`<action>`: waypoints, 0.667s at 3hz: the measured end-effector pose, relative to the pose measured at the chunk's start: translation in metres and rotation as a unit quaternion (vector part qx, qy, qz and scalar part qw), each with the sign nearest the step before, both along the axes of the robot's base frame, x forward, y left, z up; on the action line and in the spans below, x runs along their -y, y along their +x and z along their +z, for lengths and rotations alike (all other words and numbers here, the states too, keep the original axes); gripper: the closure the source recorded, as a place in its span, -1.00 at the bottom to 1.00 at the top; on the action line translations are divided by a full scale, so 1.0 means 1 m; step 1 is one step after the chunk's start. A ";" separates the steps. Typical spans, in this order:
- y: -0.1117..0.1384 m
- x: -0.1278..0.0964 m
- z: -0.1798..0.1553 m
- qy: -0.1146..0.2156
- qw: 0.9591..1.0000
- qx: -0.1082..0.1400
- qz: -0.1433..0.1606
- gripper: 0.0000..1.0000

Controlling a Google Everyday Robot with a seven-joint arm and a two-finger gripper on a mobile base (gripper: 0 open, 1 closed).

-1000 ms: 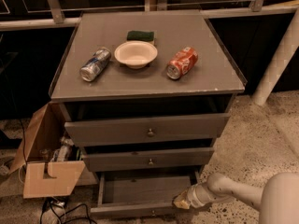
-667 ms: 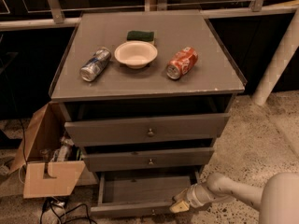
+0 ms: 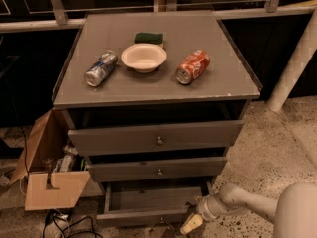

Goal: Open bottom drawer

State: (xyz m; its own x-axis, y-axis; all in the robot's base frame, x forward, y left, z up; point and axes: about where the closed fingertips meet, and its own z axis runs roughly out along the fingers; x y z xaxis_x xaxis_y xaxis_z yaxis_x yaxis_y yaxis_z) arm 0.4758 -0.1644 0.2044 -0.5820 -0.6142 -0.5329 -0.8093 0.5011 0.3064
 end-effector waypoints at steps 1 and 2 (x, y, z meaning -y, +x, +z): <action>0.004 -0.002 0.005 -0.020 1.000 0.008 0.011 -1.00; 0.017 -0.006 0.006 -0.046 0.998 0.010 0.035 -1.00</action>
Offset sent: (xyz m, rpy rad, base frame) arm 0.0374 0.0075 0.0112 -0.1614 -0.0322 0.1340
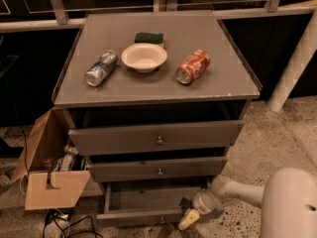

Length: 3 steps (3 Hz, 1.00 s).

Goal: Open bottom drawer

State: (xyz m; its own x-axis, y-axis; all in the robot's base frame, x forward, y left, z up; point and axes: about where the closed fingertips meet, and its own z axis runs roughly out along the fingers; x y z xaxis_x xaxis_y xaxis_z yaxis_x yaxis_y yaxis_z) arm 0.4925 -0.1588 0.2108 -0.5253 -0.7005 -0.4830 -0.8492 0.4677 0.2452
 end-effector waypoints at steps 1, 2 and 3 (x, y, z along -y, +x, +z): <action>-0.005 0.003 -0.022 -0.027 0.999 -0.023 0.005 -1.00; -0.013 0.012 -0.041 -0.049 0.998 -0.044 -0.001 -1.00; -0.022 0.017 -0.055 -0.061 0.996 -0.061 -0.015 -1.00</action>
Offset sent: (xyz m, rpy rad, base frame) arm -0.0194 -0.0266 -0.0592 -0.1535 0.1305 -0.0221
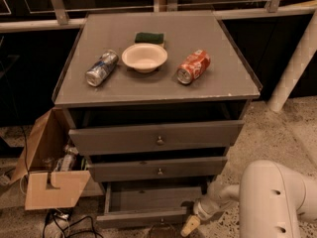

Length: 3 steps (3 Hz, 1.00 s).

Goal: Open bottom drawer

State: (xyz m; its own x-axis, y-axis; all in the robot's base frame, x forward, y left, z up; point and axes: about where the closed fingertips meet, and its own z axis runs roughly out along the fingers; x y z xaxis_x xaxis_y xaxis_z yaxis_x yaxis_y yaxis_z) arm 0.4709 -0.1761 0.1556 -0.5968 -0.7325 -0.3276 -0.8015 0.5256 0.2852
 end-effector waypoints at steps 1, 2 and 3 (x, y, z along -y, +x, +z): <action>0.000 0.000 0.000 0.000 1.000 0.000 0.000 -0.46; 0.000 0.000 0.000 0.000 1.000 0.000 0.000 0.00; 0.000 0.000 0.000 0.000 1.000 0.000 0.000 0.47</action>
Offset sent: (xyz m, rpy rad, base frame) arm 0.0000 0.0000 0.0000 0.0000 0.0000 0.0000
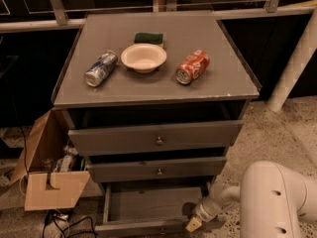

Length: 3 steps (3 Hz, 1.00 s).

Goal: Open bottom drawer

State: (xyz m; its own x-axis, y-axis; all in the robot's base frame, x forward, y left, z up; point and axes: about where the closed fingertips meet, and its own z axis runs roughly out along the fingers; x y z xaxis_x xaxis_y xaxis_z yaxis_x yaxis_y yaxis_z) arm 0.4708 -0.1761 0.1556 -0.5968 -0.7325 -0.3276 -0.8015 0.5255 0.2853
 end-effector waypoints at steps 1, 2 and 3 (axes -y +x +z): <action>0.000 0.000 0.000 0.000 1.000 0.000 0.000 0.93; -0.001 0.003 0.003 0.000 1.000 0.000 0.000 1.00; -0.011 0.002 0.002 0.006 1.000 -0.008 -0.001 1.00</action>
Offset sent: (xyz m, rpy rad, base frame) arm -0.0320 -0.0194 -0.0050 0.0573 0.0699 -0.0570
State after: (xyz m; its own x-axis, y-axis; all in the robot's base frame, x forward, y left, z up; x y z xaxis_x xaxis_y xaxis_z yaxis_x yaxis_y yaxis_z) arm 0.4600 -0.1785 0.1577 -0.6039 -0.7264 -0.3280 -0.7955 0.5240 0.3041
